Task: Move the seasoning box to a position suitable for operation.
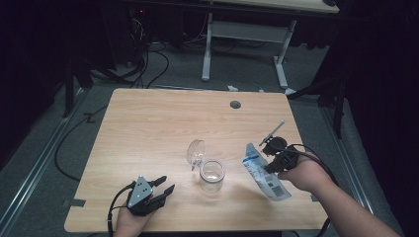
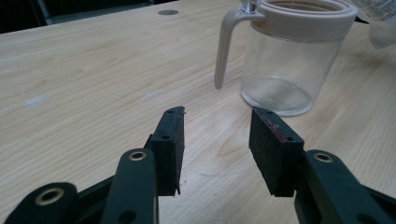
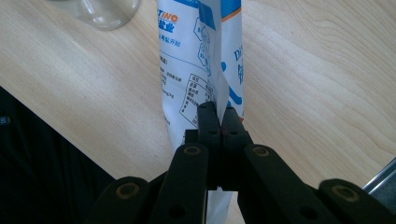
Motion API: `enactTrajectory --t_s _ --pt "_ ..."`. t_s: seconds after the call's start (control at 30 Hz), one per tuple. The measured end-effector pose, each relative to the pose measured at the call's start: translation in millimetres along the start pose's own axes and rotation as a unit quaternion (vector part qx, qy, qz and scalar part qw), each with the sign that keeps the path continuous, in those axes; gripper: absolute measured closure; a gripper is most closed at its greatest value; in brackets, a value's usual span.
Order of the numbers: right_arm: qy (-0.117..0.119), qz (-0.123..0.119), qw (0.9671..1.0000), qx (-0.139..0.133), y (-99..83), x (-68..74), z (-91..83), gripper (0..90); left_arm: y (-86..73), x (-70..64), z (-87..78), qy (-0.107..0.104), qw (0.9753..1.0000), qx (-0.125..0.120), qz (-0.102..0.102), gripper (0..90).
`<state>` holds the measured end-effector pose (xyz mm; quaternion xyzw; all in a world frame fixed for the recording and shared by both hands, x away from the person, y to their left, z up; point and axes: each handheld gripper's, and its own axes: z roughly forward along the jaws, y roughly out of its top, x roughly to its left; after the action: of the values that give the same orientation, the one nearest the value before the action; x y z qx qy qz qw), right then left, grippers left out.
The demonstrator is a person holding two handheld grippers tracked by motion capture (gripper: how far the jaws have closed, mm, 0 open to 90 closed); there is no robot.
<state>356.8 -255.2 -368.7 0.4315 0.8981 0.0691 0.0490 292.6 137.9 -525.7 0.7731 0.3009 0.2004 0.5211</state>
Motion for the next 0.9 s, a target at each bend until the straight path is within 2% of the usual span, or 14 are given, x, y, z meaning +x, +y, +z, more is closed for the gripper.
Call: enactTrajectory --t_s 0.2,0.27,0.3,0.33,0.37,0.5,0.6,0.7,0.8,0.9 --pt "0.002 -0.005 1.0 -0.006 1.6 5.1 -6.2 90.0 2.2 -15.7 6.5 -0.019 0.9997 0.004 0.014 55.0" --pt "0.0 -0.001 1.0 -0.006 2.7 6.8 -9.2 90.0 4.4 -20.6 8.3 -0.032 0.9995 0.004 0.004 53.6" --pt "0.0 0.004 1.0 -0.005 3.0 7.7 -10.6 90.0 6.3 -23.4 8.7 -0.046 0.9989 -0.003 -0.006 52.8" --pt "0.001 -0.01 0.9999 -0.012 3.6 7.2 -12.1 90.0 7.6 -26.0 9.4 -0.051 0.9986 -0.008 -0.009 52.3" --pt "0.001 -0.004 0.9999 -0.012 3.9 9.0 -13.7 90.0 8.5 -28.2 10.3 -0.056 0.9984 -0.008 -0.01 51.8" --pt "0.0 -0.008 0.9999 -0.015 6.0 12.1 -18.0 90.0 12.8 -39.9 18.8 -0.08 0.9968 0.006 -0.008 50.5" --pt "0.0 -0.009 0.9999 -0.014 8.5 14.9 -19.9 90.0 15.0 -50.2 24.7 -0.08 0.9967 0.009 0.007 50.5" --pt "0.002 -0.013 0.9998 -0.018 11.5 17.4 -21.3 90.0 18.0 -59.9 30.3 -0.086 0.9962 0.014 0.006 49.7" --pt "0.005 -0.016 0.9996 -0.025 13.9 19.4 -22.9 90.0 20.3 -67.1 35.6 -0.082 0.9963 0.017 0.02 48.9" --pt "0.007 -0.018 0.9994 -0.027 15.3 21.2 -23.6 90.0 22.8 -73.7 41.4 -0.084 0.9959 0.01 0.031 48.7"
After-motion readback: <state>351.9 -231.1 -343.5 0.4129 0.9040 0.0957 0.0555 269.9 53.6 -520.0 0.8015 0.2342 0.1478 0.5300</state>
